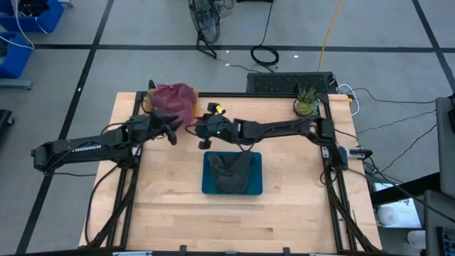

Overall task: Pick & Place hat
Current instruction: Put the red cap into the orange bin

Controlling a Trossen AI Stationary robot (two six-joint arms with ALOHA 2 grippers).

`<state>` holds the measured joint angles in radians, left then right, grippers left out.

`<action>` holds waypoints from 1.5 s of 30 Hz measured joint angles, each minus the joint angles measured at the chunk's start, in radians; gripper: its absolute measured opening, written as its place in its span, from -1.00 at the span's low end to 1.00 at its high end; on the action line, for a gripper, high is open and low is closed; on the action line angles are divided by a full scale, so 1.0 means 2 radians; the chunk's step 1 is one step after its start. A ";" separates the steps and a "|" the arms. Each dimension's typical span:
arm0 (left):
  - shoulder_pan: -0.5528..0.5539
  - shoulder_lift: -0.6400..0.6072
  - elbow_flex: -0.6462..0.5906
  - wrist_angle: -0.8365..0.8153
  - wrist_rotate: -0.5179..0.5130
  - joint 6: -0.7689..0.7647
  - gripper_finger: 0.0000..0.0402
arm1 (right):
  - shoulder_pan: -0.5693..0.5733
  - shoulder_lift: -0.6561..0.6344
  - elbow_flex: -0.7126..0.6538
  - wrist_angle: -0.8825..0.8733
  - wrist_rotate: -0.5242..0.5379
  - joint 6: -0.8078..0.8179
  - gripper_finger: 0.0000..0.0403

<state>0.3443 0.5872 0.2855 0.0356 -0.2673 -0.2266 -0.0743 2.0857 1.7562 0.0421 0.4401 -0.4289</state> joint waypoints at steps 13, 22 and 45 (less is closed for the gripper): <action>0.033 0.097 0.001 -0.051 -0.046 -0.070 -0.26 | 0.001 -0.252 -0.278 0.045 -0.066 0.151 -0.77; 0.069 0.160 0.001 -0.056 -0.119 -0.073 -0.26 | 0.003 -0.377 -0.528 0.327 -0.064 0.185 -0.82; 0.112 0.165 0.000 0.084 -0.099 -0.019 -0.26 | 0.002 -0.441 -0.614 0.401 -0.041 0.162 -0.84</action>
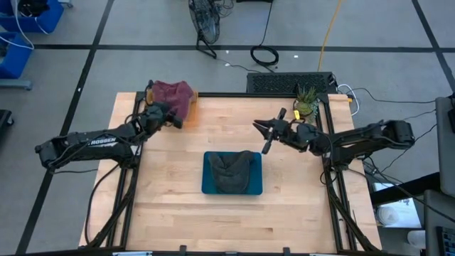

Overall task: Pick & Place hat
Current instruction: Put the red cap into the orange bin

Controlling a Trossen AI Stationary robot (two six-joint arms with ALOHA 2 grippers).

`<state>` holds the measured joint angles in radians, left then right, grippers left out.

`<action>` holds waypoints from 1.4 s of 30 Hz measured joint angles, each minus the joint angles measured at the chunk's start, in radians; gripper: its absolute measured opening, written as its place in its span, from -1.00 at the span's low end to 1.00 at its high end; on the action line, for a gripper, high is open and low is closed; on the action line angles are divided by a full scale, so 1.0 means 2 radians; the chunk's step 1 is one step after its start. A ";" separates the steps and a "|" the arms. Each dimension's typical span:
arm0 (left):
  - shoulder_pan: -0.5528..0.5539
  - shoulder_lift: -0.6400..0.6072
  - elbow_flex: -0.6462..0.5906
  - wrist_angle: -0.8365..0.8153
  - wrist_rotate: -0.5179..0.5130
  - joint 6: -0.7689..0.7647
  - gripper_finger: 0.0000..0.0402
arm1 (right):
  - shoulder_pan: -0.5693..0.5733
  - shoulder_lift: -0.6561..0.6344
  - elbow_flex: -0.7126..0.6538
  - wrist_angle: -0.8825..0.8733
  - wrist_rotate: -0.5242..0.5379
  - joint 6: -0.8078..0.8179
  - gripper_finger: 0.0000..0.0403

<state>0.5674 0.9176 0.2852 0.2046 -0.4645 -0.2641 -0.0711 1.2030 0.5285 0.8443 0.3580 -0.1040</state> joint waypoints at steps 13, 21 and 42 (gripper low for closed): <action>0.038 0.107 0.001 0.026 -0.038 -0.017 -0.26 | 0.000 -0.003 0.000 -0.047 0.004 0.009 -0.87; 0.065 0.223 0.003 0.107 -0.030 -0.014 -0.26 | 0.004 -0.003 0.000 -0.049 0.002 0.027 -0.89; 0.017 0.146 -0.002 0.074 0.056 -0.012 -0.25 | 0.003 -0.003 0.000 -0.062 0.002 0.017 -0.91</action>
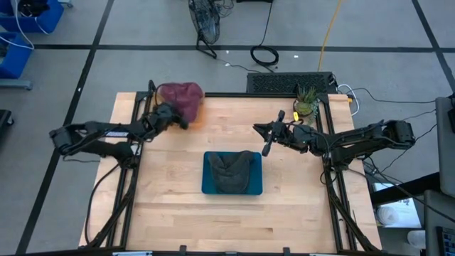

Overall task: Pick & Place hat
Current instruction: Put the red cap into the orange bin, then adjust the orange bin

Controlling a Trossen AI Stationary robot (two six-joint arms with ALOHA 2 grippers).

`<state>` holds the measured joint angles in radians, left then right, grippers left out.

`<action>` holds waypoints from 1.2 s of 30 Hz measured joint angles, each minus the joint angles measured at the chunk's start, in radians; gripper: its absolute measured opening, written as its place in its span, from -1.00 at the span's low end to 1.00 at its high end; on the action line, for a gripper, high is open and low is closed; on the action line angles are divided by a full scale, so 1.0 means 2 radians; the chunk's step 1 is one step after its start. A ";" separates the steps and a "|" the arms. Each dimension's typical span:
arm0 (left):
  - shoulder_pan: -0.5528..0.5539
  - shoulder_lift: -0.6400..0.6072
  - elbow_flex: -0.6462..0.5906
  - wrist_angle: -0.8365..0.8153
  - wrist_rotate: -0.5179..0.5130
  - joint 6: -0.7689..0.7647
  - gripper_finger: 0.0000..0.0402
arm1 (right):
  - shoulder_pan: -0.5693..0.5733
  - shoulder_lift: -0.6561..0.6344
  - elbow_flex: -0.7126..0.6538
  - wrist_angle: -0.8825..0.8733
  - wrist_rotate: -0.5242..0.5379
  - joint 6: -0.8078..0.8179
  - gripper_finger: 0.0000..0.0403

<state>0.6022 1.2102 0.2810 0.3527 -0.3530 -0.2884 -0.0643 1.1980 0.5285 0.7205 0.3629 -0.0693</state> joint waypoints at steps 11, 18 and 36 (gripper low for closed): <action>-0.015 -0.153 0.000 -0.114 -0.022 0.002 -0.26 | 0.000 -0.013 0.000 -0.007 0.000 -0.001 -0.91; -0.046 -0.137 0.001 -0.018 0.036 -0.005 -0.26 | 0.000 -0.013 0.000 0.006 0.000 -0.001 -0.91; -0.125 0.082 0.086 0.121 0.091 0.059 -0.26 | 0.000 -0.013 0.000 0.019 -0.001 0.015 -0.91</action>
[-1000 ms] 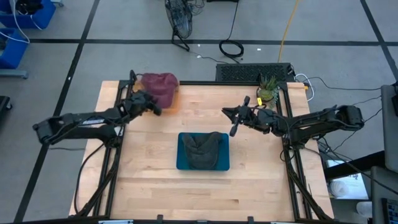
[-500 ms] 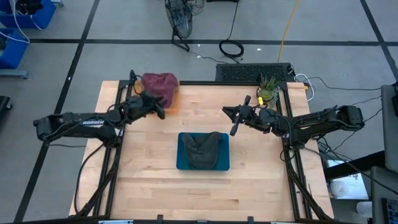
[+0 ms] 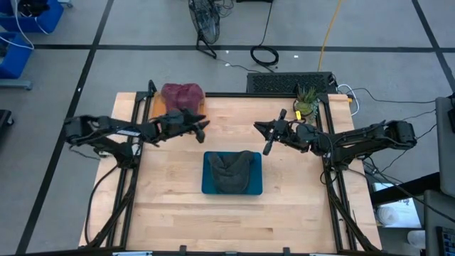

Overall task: Pick & Place hat
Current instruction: Adjust the orange bin

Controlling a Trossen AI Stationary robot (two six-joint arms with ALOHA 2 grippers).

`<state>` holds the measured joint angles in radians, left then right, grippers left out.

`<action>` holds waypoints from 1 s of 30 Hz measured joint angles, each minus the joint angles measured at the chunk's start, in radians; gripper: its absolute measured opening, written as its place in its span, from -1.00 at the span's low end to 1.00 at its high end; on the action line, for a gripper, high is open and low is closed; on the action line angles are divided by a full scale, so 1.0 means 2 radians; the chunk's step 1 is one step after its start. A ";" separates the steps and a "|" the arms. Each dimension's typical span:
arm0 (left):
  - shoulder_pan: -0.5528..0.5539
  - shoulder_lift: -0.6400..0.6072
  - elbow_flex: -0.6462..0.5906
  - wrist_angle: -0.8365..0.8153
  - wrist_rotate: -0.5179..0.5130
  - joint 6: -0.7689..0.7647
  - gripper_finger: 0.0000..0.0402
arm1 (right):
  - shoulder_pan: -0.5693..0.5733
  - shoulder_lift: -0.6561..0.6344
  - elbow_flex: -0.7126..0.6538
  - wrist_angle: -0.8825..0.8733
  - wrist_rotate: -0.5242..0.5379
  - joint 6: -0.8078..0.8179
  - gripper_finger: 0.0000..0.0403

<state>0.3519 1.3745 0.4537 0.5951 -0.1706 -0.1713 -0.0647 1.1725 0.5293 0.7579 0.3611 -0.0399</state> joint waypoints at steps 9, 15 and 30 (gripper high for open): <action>-0.023 0.134 0.134 -0.169 -0.136 0.053 -0.26 | 0.000 0.000 0.000 -0.035 0.000 0.005 -0.91; -0.023 0.160 0.174 -0.241 -0.183 0.067 -0.26 | 0.000 0.000 0.000 -0.054 0.000 0.005 -0.91; 0.009 0.159 0.176 -0.333 -0.238 0.058 -0.26 | 0.000 0.000 -0.001 -0.071 0.000 0.003 -0.91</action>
<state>0.3695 1.6924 0.8062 -0.0702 -0.6468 -0.0547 -0.0639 1.1728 0.5282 0.6157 0.3607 -0.0345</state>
